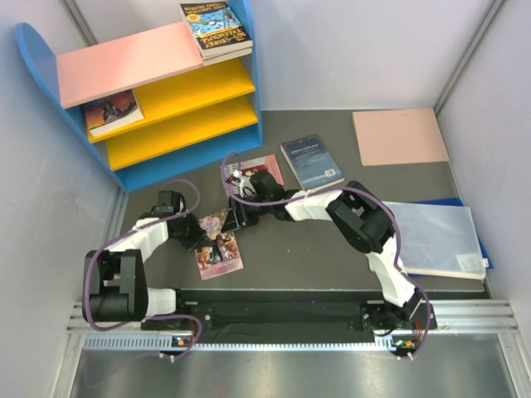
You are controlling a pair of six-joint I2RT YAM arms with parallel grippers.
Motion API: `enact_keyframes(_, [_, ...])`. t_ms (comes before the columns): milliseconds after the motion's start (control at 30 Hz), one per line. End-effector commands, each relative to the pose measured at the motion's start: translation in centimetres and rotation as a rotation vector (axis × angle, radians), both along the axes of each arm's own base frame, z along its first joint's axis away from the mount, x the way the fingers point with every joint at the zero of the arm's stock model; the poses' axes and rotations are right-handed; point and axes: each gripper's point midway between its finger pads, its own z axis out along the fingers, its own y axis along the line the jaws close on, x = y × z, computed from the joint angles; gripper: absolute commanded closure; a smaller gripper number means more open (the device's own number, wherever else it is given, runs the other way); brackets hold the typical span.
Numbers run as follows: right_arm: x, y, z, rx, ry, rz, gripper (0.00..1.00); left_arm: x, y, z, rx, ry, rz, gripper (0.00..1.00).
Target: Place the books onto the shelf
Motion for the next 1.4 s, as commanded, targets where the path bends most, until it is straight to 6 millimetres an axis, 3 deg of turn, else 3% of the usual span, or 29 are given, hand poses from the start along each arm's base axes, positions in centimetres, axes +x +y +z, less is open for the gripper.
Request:
enact_keyframes(0, [-2.9, 2.3, 6.6, 0.172, -0.077, 0.113, 0.48, -0.5, 1.0, -2.5, 0.069, 0.023, 0.001, 1.0])
enact_keyframes(100, [-3.5, 2.6, 7.5, 0.218, -0.05, 0.137, 0.56, -0.4, 1.0, -2.3, 0.069, 0.018, 0.0, 1.0])
enact_keyframes(367, [-3.7, 2.9, 5.0, 0.173, -0.002, 0.16, 0.48, 0.0, 0.9, -1.7, 0.062, 0.002, 0.002, 1.0])
enact_keyframes(833, [-3.6, 2.3, 2.1, 0.01, -0.014, 0.175, 0.47, 1.6, 0.8, 0.6, 0.056, -0.052, 0.003, 1.0])
enact_keyframes(1033, [-4.1, 2.9, -0.3, -0.031, 0.01, 0.177, 0.48, 1.9, 0.6, 0.9, 0.051, -0.06, -0.002, 1.0])
enact_keyframes(1233, [-4.6, 3.9, -0.8, -0.004, 0.024, 0.191, 0.49, 2.1, 0.4, 1.1, 0.038, -0.07, -0.003, 1.0])
enact_keyframes(1300, [-4.7, 4.0, -0.7, 0.006, 0.026, 0.193, 0.62, 2.1, 0.3, 1.3, 0.029, -0.078, -0.005, 1.0])
enact_keyframes(1333, [-4.7, 4.0, -0.6, 0.01, 0.028, 0.197, 0.74, 2.2, 0.2, 1.4, 0.022, -0.083, -0.003, 1.0])
enact_keyframes(1367, [-4.7, 4.0, -0.5, 0.01, 0.031, 0.196, 0.95, 2.4, 0.2, 1.6, 0.021, -0.094, -0.005, 1.0])
